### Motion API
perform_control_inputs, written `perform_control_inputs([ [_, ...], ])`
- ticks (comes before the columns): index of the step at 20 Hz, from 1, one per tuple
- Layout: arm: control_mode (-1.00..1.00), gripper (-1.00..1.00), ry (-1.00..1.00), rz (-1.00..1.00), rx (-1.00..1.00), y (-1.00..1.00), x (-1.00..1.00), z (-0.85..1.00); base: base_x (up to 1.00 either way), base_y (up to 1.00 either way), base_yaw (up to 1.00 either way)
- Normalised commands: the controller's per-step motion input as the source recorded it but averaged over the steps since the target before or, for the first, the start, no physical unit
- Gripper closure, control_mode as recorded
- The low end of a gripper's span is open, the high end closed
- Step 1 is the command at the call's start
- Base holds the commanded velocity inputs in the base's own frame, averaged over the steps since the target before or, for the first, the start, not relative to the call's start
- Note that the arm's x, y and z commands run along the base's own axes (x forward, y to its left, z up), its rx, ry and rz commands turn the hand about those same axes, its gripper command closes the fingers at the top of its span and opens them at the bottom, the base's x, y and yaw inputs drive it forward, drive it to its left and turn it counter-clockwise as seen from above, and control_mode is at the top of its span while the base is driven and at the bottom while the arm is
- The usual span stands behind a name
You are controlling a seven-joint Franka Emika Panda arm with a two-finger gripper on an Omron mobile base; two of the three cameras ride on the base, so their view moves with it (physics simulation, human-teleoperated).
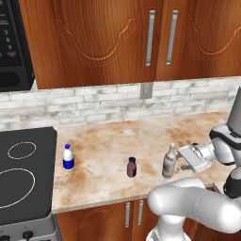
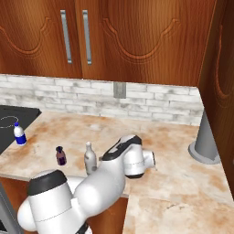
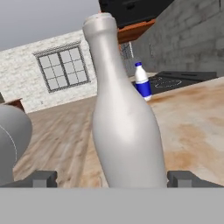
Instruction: Place the drinks on the dining counter in a tight cluster.
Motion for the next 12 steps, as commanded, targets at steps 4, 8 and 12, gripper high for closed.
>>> perform_control_inputs([
  [4,-1.0,-1.0,0.0,0.0,0.0,0.19,0.0,0.0,0.0,0.0,0.0],
  [8,-1.0,-1.0,0.0,0.0,0.0,0.12,0.0,0.0,0.0,0.0,0.0],
  [12,-1.0,-1.0,0.0,0.0,0.0,0.18,0.0,0.0,0.0,0.0,0.0],
])
